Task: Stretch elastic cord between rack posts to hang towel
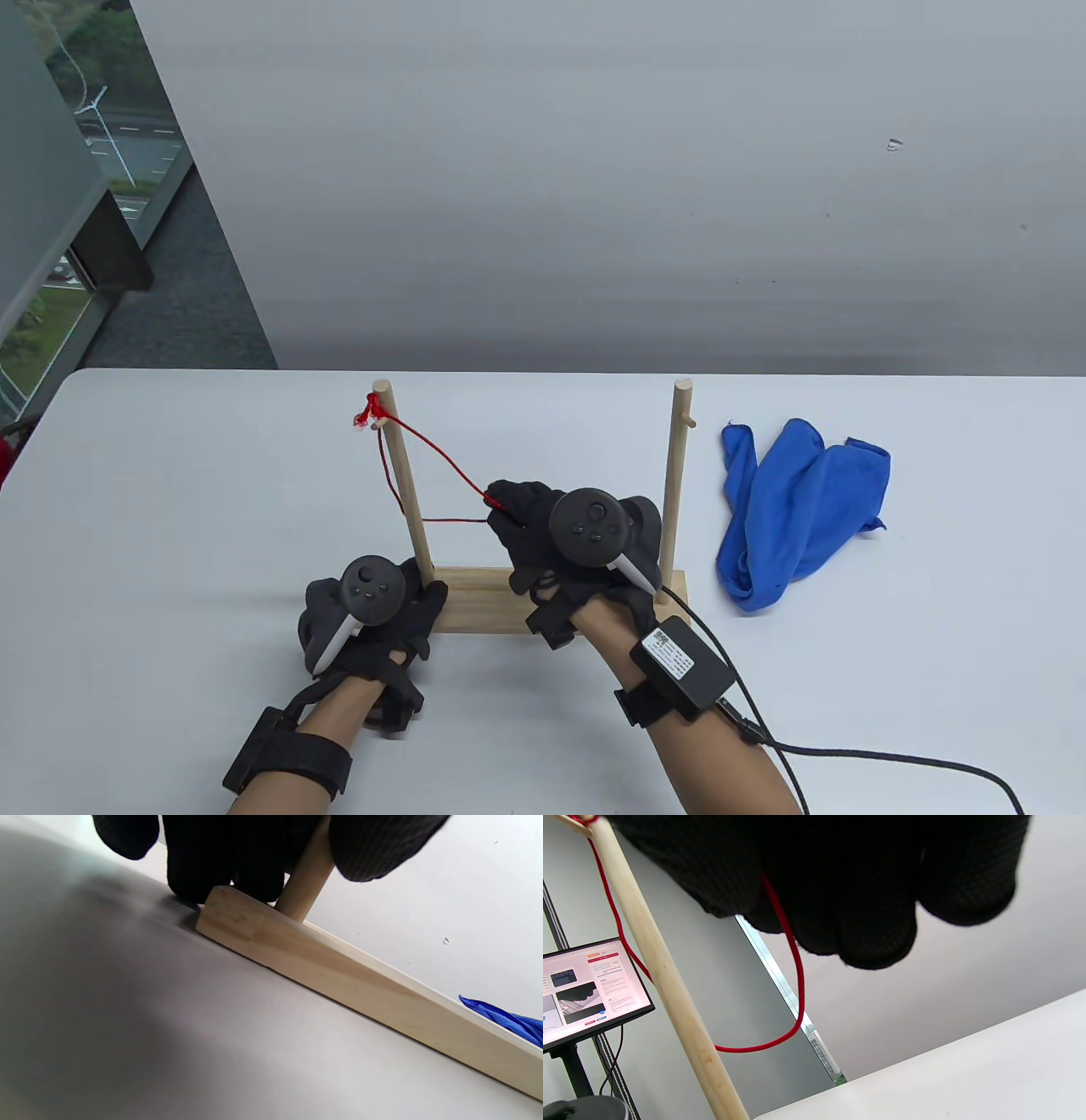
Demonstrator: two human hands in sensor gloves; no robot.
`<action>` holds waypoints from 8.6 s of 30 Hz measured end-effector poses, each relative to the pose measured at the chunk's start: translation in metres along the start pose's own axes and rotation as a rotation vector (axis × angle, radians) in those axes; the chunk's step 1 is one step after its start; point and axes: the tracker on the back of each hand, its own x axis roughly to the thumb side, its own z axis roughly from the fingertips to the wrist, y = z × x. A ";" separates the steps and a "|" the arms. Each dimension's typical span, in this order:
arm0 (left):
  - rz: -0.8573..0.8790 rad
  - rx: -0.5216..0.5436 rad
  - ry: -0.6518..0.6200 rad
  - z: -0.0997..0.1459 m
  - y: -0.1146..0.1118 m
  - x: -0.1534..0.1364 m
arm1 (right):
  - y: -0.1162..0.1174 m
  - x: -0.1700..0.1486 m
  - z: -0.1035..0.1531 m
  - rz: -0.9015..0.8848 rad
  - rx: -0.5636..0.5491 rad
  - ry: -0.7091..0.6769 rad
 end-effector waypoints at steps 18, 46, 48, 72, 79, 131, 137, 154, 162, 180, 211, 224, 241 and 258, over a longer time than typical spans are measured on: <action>-0.002 -0.003 0.009 0.000 0.000 0.000 | -0.069 0.019 0.030 0.090 -0.132 -0.113; 0.001 0.006 0.026 0.000 0.000 -0.001 | -0.161 0.035 0.053 0.371 -0.350 -0.193; 0.002 0.007 0.027 0.000 0.000 -0.001 | -0.165 0.036 0.052 0.384 -0.359 -0.199; 0.000 0.010 0.034 -0.001 -0.001 0.000 | -0.231 0.051 0.030 0.425 -0.591 -0.239; 0.000 0.008 0.034 0.000 -0.001 0.000 | -0.237 0.040 0.009 0.448 -0.585 -0.210; 0.006 0.004 0.052 0.000 -0.002 0.000 | -0.215 -0.019 0.014 0.291 -0.490 -0.199; 0.007 0.004 0.052 0.000 -0.001 -0.001 | -0.214 -0.019 0.011 0.249 -0.421 -0.188; 0.052 -0.008 0.029 0.000 0.001 -0.004 | -0.217 -0.054 0.041 0.206 -0.284 0.071; 0.033 0.001 -0.020 0.004 0.013 -0.003 | -0.212 -0.086 0.063 0.208 -0.228 0.232; 0.075 0.092 -0.044 0.051 0.075 -0.022 | -0.174 -0.195 0.066 0.306 0.000 0.640; -0.027 0.078 0.004 0.057 0.069 -0.033 | -0.087 -0.305 0.028 0.558 0.528 1.054; -0.021 0.115 -0.018 0.058 0.071 -0.035 | -0.098 -0.307 0.037 0.616 0.277 0.968; -0.005 0.104 -0.056 0.061 0.067 -0.032 | -0.158 -0.245 0.069 0.531 0.023 0.788; 0.069 0.183 -0.154 0.071 0.063 -0.021 | -0.209 -0.147 0.128 0.514 -0.113 0.571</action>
